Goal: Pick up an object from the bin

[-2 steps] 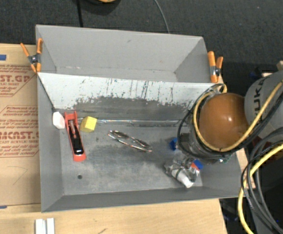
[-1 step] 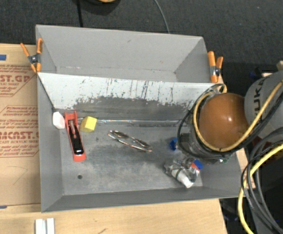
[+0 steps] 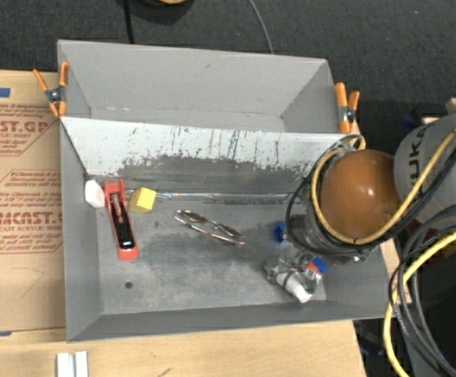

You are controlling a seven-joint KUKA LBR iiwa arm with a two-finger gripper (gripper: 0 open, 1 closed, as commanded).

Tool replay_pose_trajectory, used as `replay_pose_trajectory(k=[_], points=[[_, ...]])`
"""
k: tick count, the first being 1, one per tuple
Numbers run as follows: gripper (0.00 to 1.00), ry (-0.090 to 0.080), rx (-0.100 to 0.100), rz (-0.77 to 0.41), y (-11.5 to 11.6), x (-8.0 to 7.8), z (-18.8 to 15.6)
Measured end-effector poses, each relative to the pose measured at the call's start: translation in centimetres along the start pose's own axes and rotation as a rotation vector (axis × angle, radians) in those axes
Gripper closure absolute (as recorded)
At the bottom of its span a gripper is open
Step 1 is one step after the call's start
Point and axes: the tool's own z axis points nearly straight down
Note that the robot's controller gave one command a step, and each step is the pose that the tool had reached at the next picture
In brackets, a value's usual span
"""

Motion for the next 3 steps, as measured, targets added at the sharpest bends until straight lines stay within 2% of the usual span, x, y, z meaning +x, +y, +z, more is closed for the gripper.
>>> replay_pose_trajectory(k=[3], points=[[1.00, -0.002, -0.002, 0.024, -0.56, 0.42, -0.39]])
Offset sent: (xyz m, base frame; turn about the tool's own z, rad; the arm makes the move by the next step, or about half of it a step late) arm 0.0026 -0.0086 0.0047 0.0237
